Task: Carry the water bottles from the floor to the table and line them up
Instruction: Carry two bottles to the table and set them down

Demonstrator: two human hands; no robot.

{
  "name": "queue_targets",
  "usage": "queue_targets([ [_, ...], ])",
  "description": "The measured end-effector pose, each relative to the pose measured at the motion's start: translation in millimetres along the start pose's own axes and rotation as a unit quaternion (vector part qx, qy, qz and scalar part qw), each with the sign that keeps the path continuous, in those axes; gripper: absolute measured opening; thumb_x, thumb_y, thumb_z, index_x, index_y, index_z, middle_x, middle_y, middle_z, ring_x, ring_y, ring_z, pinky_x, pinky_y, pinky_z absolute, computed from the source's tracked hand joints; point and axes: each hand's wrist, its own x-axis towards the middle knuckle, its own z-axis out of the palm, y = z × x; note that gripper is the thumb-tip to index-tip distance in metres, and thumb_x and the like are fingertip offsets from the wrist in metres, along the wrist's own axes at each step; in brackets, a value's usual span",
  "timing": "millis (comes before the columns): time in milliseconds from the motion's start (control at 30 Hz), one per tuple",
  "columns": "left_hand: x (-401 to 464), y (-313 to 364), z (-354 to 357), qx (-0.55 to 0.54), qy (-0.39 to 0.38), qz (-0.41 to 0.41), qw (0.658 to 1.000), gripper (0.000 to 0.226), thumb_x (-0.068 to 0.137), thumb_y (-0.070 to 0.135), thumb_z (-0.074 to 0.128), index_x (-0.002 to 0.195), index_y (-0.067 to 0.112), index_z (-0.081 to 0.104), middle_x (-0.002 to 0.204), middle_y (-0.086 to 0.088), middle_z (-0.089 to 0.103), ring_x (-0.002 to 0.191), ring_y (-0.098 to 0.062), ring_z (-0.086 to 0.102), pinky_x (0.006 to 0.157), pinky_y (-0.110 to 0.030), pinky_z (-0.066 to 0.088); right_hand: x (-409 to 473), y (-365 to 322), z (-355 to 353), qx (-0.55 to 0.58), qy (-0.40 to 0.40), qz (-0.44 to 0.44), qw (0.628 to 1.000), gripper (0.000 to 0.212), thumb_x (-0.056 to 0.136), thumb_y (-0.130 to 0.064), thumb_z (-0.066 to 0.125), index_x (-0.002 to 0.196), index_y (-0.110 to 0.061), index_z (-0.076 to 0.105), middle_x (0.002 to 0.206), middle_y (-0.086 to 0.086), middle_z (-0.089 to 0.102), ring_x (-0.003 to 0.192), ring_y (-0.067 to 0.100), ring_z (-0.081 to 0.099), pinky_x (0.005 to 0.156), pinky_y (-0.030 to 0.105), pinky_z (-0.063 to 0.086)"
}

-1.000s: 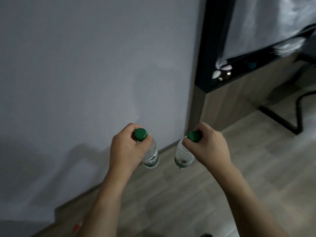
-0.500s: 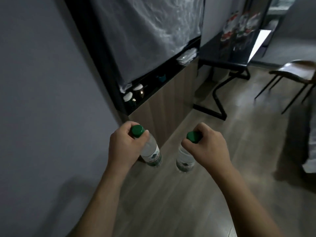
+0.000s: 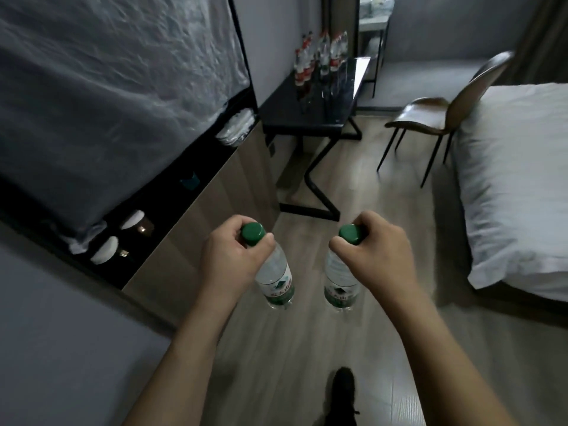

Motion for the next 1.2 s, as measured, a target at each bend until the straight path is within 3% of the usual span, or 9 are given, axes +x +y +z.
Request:
queue_targets([
  [133, 42.1, -1.1, 42.5, 0.004, -0.025, 0.024, 0.999, 0.02, 0.066, 0.042, 0.072, 0.074, 0.028, 0.06, 0.063, 0.012, 0.06, 0.055, -0.003, 0.053, 0.053, -0.026, 0.046, 48.5, 16.9, 0.0, -0.004, 0.02, -0.003, 1.0, 0.028, 0.057, -0.045, 0.059, 0.066, -0.021, 0.049, 0.055, -0.006, 0.052, 0.056, 0.017, 0.053, 0.05, 0.032, 0.044],
  [200, 102.7, 3.5, 91.2, -0.006, -0.038, 0.021, 0.999, 0.019, 0.067, 0.042, 0.071, 0.074, 0.029, 0.06, 0.064, 0.012, 0.06, 0.055, -0.002, 0.054, 0.051, -0.021, 0.044, 118.7, 35.5, -3.0, -0.007, 0.025, 0.012, 1.0, 0.025, 0.06, -0.042, 0.063, 0.067, -0.022, 0.049, 0.056, -0.006, 0.053, 0.055, 0.018, 0.053, 0.051, 0.036, 0.047],
  [367, 174.7, 29.8, 146.7, -0.021, -0.048, 0.031, 0.998, 0.019, 0.067, 0.041, 0.071, 0.073, 0.027, 0.06, 0.065, 0.013, 0.061, 0.056, -0.004, 0.055, 0.054, -0.028, 0.047, 198.1, 53.7, -21.0, -0.021, 0.045, -0.002, 0.999, 0.024, 0.063, -0.041, 0.065, 0.066, -0.024, 0.048, 0.055, -0.008, 0.053, 0.053, 0.014, 0.053, 0.048, 0.032, 0.043],
  [633, 272.3, 70.8, 264.6, -0.029, -0.068, 0.037, 0.997, 0.017, 0.075, 0.022, 0.079, 0.074, 0.024, 0.062, 0.068, 0.008, 0.062, 0.055, -0.002, 0.052, 0.051, -0.02, 0.043, 337.9, 123.8, -39.0, -0.049, 0.045, 0.016, 0.998, 0.026, 0.061, -0.045, 0.063, 0.064, -0.025, 0.047, 0.054, -0.009, 0.053, 0.053, 0.008, 0.052, 0.048, 0.026, 0.036],
  [800, 326.8, 102.3, 333.3, -0.015, -0.068, 0.044, 0.997, 0.016, 0.076, 0.024, 0.079, 0.075, 0.023, 0.063, 0.068, 0.007, 0.062, 0.056, -0.004, 0.054, 0.052, -0.026, 0.045, 426.9, 166.7, -57.8, -0.039, 0.041, -0.001, 0.998, 0.028, 0.059, -0.049, 0.057, 0.063, -0.024, 0.046, 0.053, -0.009, 0.053, 0.052, 0.008, 0.051, 0.047, 0.026, 0.034],
  [967, 386.0, 134.2, 394.2, -0.021, -0.041, 0.04, 0.998, 0.014, 0.075, 0.029, 0.077, 0.074, 0.027, 0.063, 0.064, 0.014, 0.061, 0.055, 0.0, 0.053, 0.049, -0.016, 0.042, 516.7, 194.6, -75.6, -0.039, 0.046, -0.022, 0.998, 0.03, 0.059, -0.05, 0.056, 0.065, -0.023, 0.045, 0.054, -0.008, 0.053, 0.053, 0.01, 0.052, 0.047, 0.027, 0.037],
  [1100, 434.9, 148.8, 429.9, -0.036, -0.044, 0.032, 0.998, 0.015, 0.07, 0.04, 0.072, 0.078, 0.031, 0.064, 0.071, 0.01, 0.065, 0.06, -0.003, 0.058, 0.054, -0.023, 0.05, 574.5, 218.4, -78.9, -0.031, 0.049, -0.02, 0.998, 0.029, 0.059, -0.048, 0.058, 0.065, -0.023, 0.045, 0.054, -0.007, 0.053, 0.053, 0.011, 0.052, 0.048, 0.028, 0.04],
  [1200, 472.8, 151.6, 460.0, -0.046, -0.055, 0.027, 0.997, 0.016, 0.069, 0.043, 0.07, 0.078, 0.032, 0.063, 0.073, 0.008, 0.065, 0.061, -0.003, 0.06, 0.053, -0.02, 0.05, 617.3, 236.2, -72.6, -0.025, 0.049, -0.002, 0.998, 0.029, 0.059, -0.048, 0.058, 0.064, -0.022, 0.046, 0.054, -0.006, 0.054, 0.054, 0.013, 0.053, 0.049, 0.031, 0.044],
])
